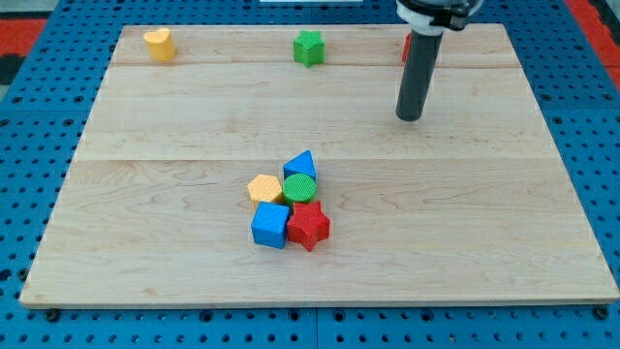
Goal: Push the blue triangle to the left center
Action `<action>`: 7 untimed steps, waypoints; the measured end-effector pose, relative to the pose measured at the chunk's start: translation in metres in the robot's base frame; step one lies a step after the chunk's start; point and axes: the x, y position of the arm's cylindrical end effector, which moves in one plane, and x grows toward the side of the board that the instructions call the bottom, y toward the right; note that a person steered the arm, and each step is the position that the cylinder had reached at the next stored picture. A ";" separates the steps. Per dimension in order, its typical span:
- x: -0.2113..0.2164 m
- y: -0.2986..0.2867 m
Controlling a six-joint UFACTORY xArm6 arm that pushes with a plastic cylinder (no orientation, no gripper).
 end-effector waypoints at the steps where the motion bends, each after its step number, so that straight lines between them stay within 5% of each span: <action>1: 0.006 0.000; 4: 0.081 -0.124; 6: 0.106 -0.153; 7: 0.110 -0.221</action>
